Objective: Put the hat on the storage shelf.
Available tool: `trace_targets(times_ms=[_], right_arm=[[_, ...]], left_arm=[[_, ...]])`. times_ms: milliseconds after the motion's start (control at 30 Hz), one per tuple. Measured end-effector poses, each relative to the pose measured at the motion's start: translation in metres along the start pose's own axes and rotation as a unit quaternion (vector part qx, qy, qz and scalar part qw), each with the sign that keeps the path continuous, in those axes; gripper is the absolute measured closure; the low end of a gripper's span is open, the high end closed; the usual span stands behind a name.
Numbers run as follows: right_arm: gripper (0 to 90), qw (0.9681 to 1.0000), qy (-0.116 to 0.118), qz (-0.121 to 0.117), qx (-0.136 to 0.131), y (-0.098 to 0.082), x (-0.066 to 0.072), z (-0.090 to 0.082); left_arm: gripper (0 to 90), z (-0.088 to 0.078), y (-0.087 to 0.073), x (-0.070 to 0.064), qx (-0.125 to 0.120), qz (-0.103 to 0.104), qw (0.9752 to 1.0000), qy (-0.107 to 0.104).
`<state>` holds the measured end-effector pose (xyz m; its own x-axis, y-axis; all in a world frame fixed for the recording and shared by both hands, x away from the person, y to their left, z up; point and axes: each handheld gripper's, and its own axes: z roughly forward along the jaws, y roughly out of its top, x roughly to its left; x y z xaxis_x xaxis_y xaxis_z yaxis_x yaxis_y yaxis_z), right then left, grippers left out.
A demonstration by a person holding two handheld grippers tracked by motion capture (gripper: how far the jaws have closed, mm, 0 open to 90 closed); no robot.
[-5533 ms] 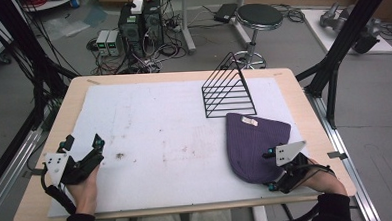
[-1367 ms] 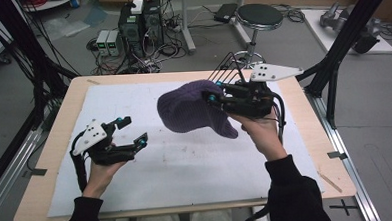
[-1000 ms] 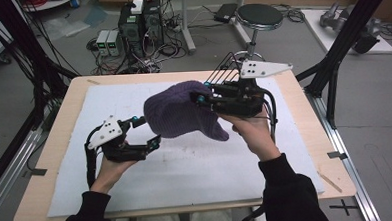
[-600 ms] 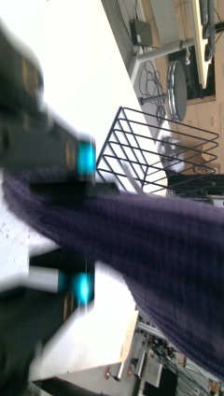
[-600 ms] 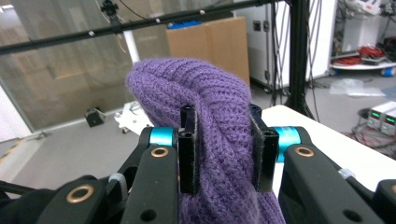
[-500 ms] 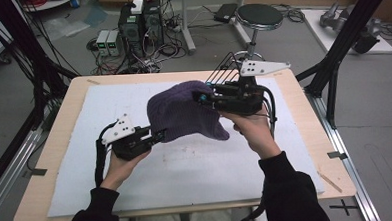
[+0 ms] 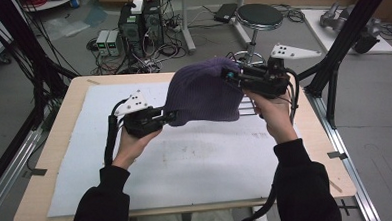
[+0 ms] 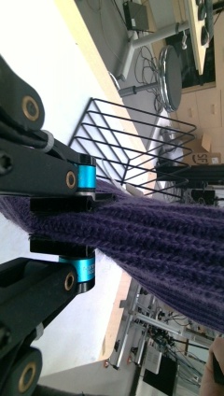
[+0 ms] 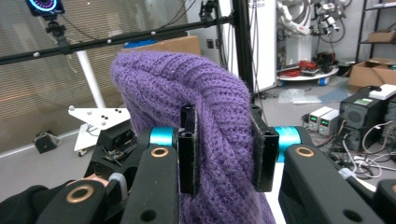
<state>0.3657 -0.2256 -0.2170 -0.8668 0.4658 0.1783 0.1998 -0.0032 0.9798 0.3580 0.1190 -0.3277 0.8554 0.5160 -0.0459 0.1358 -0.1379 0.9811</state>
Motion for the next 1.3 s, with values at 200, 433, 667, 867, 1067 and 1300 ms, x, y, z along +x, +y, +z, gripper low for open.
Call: trace_targets(times_ms=[200, 433, 667, 867, 1067, 1300], right_arm=[[69.9, 0.9996, -0.017, -0.021, 0.003, 0.016, -0.018, -0.010], [70.0, 0.9977, -0.047, -0.047, 0.013, 0.040, -0.040, -0.018], [70.0, 0.9953, -0.077, -0.053, 0.026, 0.055, -0.057, -0.021], [69.7, 0.9935, -0.096, -0.057, 0.024, 0.061, -0.068, -0.026], [69.7, 0.9900, -0.122, -0.066, 0.027, 0.067, -0.082, -0.027], [70.3, 0.9834, -0.159, -0.087, -0.004, 0.069, -0.094, -0.027]], left_arm=[[82.5, 0.020, 0.024, 0.012, 0.004, 0.008, 0.9999, -0.005], [82.4, 0.046, 0.047, 0.027, -0.001, -0.002, 0.9999, -0.011], [82.4, 0.071, 0.055, 0.031, 0.005, -0.007, 0.9996, -0.026], [82.3, 0.085, 0.063, 0.036, -0.001, -0.008, 0.9997, -0.024], [82.1, 0.100, 0.070, 0.039, -0.006, -0.007, 0.9999, -0.014], [82.1, 0.117, 0.076, 0.043, -0.026, -0.019, 0.9994, -0.016]])
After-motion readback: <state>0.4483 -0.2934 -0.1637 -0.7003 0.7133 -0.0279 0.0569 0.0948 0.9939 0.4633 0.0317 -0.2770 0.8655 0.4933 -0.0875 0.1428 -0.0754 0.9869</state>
